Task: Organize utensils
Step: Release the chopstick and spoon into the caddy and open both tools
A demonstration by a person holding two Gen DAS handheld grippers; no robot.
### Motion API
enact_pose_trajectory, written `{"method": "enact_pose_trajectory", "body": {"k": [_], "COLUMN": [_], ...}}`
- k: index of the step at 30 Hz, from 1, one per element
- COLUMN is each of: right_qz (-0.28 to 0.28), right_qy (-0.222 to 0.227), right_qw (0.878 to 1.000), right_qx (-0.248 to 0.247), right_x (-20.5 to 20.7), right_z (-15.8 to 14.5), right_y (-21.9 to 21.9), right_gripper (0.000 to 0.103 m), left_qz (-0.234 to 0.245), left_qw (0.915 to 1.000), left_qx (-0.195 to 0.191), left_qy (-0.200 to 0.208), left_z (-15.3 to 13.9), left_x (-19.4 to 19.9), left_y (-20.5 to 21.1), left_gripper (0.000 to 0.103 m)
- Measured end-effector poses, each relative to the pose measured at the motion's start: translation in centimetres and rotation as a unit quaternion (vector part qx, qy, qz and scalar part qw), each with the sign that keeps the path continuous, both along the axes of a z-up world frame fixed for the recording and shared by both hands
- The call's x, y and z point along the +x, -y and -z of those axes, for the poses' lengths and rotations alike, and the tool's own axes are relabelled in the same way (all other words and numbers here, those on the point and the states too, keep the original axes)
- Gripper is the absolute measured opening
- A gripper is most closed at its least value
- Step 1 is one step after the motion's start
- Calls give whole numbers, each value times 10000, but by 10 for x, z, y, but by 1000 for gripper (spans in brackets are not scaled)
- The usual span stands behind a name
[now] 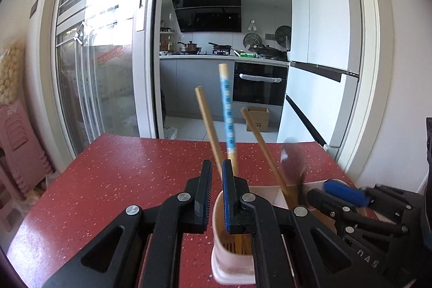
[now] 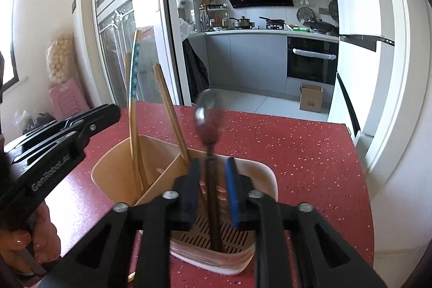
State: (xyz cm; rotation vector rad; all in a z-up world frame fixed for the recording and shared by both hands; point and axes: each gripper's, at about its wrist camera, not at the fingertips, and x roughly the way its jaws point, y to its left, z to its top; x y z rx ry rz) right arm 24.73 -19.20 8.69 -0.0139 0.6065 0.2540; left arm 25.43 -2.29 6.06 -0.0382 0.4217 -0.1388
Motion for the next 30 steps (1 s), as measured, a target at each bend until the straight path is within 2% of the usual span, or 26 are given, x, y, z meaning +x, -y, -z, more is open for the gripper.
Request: {"method": "enact_pose_trajectory", "body": {"k": [1,6,12,16,22,30], "right_qz": [40,163,266,339,536,625], "right_qy": [16,-64,-225,-498,-1054,-1673], "right_qw": [10000,9990,9971,9952,9883,9786], "right_qx": [38,417,669,776,965,1024], "right_x": [-2,-14,-44,-64,-93,-130], "right_z": [-2,-12,-18,-17,-1,27], "right_y": [2,12,21,25,33,36], "right_gripper": [42,43,52,59,65,66], "left_qz": [-5,-15,62,205,409,511], "left_qw": [10000,9997,9987,9972,9942,9901], "left_qx": [-12,-19,71,103,263,306], "left_qy": [-20,-229,-494,-709,-964,-1272], "left_z": [-1,-3,2,11,29,57], "left_x": [-2,-19,-45,-65,-99,-141], "left_y": [-2,-13,-22,-29,-36,-45], "left_gripper": [36,36,37,37,37,37]}}
